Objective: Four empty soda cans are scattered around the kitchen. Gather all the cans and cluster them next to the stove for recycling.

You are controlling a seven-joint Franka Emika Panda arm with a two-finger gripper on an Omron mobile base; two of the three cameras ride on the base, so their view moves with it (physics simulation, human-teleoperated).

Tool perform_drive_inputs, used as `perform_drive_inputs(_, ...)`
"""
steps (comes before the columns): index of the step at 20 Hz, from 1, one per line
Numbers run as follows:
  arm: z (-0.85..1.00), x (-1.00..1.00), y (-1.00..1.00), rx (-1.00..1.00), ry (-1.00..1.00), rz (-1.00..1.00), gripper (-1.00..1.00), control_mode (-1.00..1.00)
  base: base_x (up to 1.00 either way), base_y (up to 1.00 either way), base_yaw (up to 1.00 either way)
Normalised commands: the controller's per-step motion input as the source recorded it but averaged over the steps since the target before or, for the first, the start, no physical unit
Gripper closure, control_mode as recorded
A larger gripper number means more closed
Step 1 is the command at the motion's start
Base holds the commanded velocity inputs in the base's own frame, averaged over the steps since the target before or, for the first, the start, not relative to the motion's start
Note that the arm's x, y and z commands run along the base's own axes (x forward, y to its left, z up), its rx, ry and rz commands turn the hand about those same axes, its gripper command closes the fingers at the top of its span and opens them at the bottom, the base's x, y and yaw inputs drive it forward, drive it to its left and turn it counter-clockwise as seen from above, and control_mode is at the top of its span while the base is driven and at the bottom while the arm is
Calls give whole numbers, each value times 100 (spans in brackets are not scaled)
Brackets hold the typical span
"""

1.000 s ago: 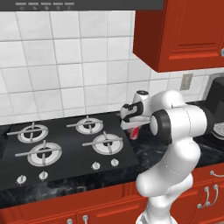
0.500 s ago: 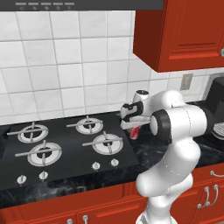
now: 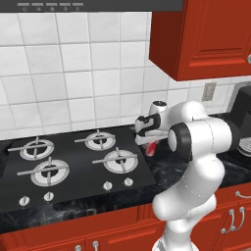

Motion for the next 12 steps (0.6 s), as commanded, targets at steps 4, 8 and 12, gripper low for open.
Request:
perform_drive_inputs(4, 6, 2, 0, 0, 0, 0, -100, -100, 0, 0, 0)
perform_drive_inputs(8, 33, -1, 0, 0, 0, 0, -100, -100, 0, 0, 0)
perform_drive_inputs(12, 45, -26, -1, 0, -4, 0, -100, -100, 0, 0, 0)
